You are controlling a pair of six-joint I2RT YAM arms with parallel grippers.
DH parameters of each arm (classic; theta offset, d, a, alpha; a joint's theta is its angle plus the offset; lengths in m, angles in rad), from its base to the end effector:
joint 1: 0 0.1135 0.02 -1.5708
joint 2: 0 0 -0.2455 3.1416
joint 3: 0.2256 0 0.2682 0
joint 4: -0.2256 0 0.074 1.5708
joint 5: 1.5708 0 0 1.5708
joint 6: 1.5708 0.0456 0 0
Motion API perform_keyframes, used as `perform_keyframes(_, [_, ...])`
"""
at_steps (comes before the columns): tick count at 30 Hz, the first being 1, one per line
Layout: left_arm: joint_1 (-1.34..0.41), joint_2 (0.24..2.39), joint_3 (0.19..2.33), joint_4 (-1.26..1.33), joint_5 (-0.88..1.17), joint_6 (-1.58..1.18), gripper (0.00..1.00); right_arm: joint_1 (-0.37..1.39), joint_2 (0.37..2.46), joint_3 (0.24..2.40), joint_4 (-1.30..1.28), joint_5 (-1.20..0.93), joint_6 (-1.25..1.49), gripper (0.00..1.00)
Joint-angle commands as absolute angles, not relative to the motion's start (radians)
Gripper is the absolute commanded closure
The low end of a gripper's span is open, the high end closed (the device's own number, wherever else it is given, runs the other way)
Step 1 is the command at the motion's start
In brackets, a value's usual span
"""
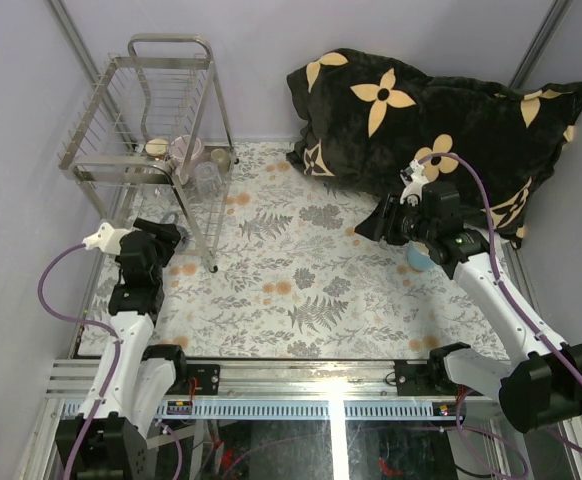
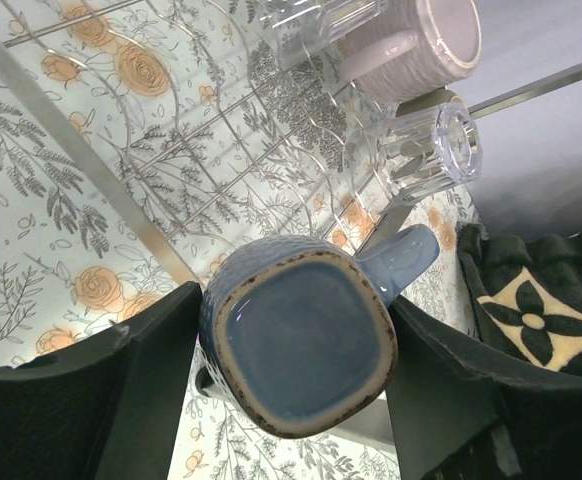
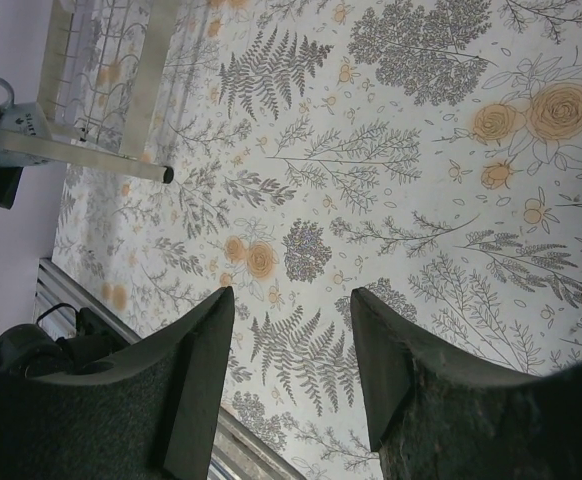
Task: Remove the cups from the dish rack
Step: Unload the cup from the dish rack, then place the cup at the center of the board.
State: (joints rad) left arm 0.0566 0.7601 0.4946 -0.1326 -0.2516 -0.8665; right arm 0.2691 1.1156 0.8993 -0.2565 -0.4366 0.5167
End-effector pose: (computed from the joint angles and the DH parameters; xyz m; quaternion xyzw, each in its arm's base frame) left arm 0.2180 0.0237 0.2261 -0.4302 0.7090 -0.1202 0.5457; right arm 0.2676 0.0938 0.2840 -0.0093 0.8404 0.3657 0.3999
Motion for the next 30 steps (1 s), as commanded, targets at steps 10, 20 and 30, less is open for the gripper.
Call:
perform_keyframes(10, [0.049, 0.506, 0.459, -0.337, -0.221, -0.96, 1.0, 0.305, 1.113, 0.91, -0.204, -0.476, 0.536, 0.43])
perform_keyframes(20, [0.049, 0.356, 0.48, -0.494, -0.102, -1.027, 1.0, 0.36, 1.171, 0.885, -0.08, -0.493, 0.597, 0.43])
perform_keyframes(30, [0.049, 0.195, 0.491, -0.617, 0.013, -1.083, 1.0, 0.506, 1.26, 0.864, 0.166, -0.576, 0.693, 0.43])
